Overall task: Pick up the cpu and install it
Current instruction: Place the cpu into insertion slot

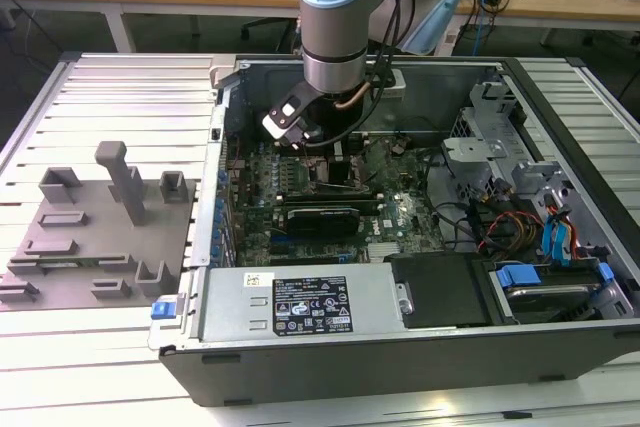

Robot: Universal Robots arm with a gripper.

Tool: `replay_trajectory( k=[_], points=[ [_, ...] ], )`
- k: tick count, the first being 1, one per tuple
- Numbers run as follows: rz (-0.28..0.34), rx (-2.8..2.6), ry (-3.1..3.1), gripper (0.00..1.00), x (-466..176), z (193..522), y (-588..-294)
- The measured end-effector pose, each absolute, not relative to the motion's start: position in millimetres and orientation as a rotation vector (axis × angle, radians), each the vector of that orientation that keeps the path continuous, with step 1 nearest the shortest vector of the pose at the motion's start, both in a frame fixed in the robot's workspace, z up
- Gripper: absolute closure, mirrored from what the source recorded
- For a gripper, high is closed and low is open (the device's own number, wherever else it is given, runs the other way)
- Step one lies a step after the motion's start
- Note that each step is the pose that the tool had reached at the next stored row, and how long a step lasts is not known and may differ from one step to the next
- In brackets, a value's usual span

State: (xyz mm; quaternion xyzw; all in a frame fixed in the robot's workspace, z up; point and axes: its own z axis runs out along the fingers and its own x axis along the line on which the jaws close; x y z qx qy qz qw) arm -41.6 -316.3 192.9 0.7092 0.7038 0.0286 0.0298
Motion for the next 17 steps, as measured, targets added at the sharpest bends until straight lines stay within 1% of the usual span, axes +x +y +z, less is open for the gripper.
replay_trajectory(
  k=[17],
  points=[
    [0.087, 2.187, 2.169, 0.45, -40.0, 192.0, -316.6]
  ],
)
